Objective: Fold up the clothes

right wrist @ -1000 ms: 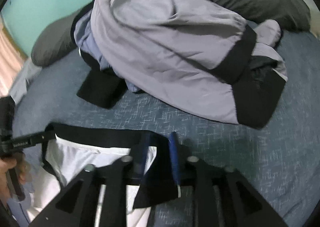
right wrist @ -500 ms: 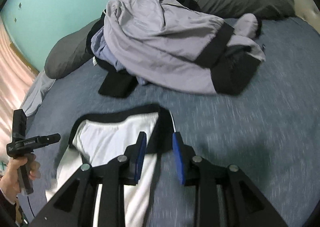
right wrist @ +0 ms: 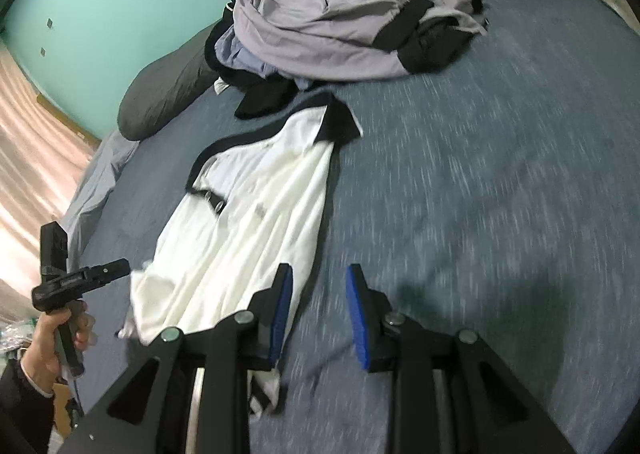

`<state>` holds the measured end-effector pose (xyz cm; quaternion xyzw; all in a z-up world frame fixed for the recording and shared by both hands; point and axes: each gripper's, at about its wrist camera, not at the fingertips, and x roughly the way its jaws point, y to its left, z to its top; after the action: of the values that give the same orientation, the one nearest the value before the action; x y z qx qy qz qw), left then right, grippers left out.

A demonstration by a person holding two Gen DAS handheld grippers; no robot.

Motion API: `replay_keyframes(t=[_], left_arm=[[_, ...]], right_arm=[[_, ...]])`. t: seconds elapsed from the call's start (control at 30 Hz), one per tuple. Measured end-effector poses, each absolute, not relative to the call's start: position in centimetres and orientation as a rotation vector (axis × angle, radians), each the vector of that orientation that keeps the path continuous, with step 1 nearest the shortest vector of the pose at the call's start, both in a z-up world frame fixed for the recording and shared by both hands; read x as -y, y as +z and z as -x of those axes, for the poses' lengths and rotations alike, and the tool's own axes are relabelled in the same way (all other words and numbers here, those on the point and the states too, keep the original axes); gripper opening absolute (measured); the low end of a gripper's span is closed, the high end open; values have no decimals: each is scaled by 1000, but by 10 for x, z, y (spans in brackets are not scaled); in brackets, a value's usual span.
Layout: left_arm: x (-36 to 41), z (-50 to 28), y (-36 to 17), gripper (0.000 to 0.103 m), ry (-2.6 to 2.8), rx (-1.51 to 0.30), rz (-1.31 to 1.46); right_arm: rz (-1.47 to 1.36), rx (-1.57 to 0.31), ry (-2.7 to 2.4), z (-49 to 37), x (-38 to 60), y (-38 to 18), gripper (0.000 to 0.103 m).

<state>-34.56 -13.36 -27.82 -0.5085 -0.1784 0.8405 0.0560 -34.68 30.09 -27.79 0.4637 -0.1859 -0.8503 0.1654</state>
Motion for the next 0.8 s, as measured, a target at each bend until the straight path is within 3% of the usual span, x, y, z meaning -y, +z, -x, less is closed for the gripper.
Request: replay_keyframes(t=[0.33, 0.5, 0.7, 0.8], left_arm=[[149, 309, -293, 65, 2638, 556, 1529], [154, 310, -295, 65, 2683, 582, 1509], [146, 312, -307, 43, 2652, 496, 1578], [143, 310, -309, 41, 2647, 488, 1598]], right_arm=[[-1346, 502, -2403, 266, -293, -285, 28], [-1312, 592, -2390, 238, -305, -288, 28], [-1294, 635, -2391, 218, -313, -302, 28], [-1300, 610, -2397, 216, -313, -308, 28]])
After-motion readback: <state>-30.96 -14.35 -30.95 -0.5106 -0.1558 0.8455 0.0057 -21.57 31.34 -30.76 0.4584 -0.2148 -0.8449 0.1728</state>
